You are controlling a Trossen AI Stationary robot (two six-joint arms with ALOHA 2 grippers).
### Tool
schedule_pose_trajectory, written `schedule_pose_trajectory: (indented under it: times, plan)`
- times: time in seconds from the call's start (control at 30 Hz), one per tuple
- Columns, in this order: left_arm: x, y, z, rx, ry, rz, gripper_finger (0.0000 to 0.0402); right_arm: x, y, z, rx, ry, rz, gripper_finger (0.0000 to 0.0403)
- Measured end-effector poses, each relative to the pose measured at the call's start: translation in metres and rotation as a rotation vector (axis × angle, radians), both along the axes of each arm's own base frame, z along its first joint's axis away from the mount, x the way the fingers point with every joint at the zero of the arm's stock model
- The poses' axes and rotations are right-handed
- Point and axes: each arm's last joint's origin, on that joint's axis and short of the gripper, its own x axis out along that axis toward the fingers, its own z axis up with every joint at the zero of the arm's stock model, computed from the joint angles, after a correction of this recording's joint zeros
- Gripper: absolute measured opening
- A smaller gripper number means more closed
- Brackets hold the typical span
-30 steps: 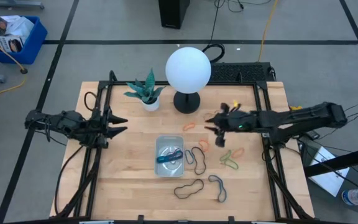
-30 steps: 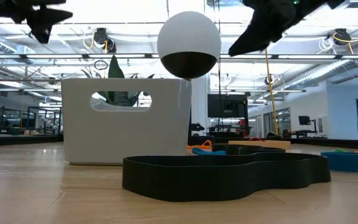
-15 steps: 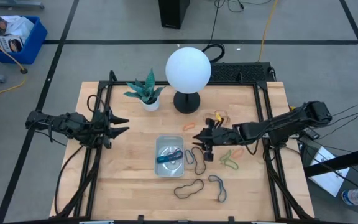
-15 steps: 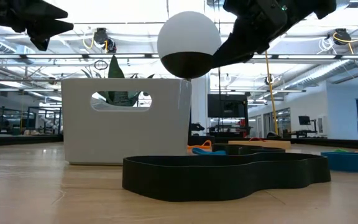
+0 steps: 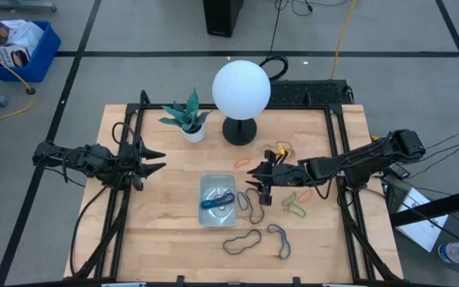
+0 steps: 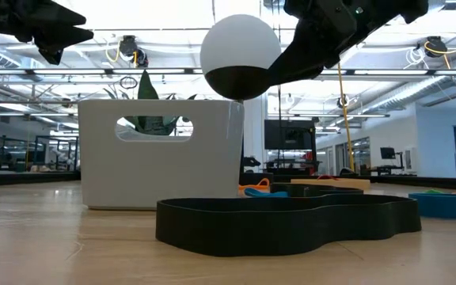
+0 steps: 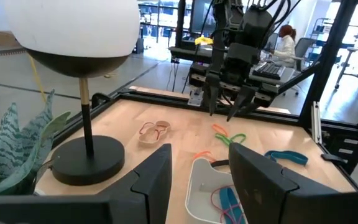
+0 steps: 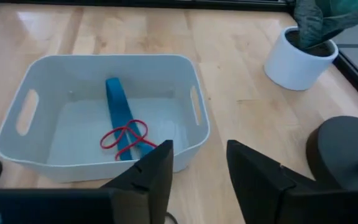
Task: Pick and place rubber bands into bin
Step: Put the small blue rubber band into the gray bin
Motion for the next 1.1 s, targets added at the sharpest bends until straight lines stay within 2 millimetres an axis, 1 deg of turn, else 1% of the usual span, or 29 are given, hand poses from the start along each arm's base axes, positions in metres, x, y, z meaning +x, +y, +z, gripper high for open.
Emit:
schedule_pose_trajectory:
  times: [0.1, 0.2, 0.37, 0.6, 0.8, 0.87, 1.0, 1.1]
  plan:
    - [0.0, 0.0, 0.0, 0.001, 0.0, 0.0, 0.0166, 0.0, 0.0, 0.0, 0.001, 0.0, 0.001, 0.0171]
    - [0.0, 0.0, 0.0, 0.0, 0.001, -0.001, 0.0166, 0.0, 0.001, 0.0, 0.039, 0.001, 0.008, 0.0183]
    - [0.0, 0.0, 0.0, 0.0, 0.002, -0.001, 0.0166, -0.001, 0.003, -0.001, 0.089, -0.002, -0.012, 0.0187]
    - [0.0, 0.0, -0.002, 0.004, 0.025, -0.002, 0.0166, -0.002, 0.01, -0.002, 0.007, 0.023, 0.062, 0.0175]
    - [0.0, 0.0, -0.002, 0.004, 0.025, -0.002, 0.0166, -0.001, 0.008, -0.002, 0.046, 0.034, 0.026, 0.0161]
    - [0.0, 0.0, -0.002, 0.004, 0.025, -0.002, 0.0166, -0.001, 0.008, 0.002, 0.035, 0.065, 0.031, 0.0156]
    - [0.0, 0.0, -0.002, 0.004, 0.025, -0.002, 0.0166, 0.005, 0.007, 0.019, 0.013, 0.133, 0.027, 0.0149]
    - [0.0, 0.0, -0.002, 0.003, 0.025, -0.002, 0.0166, 0.012, 0.006, 0.02, -0.001, 0.193, 0.02, 0.0149]
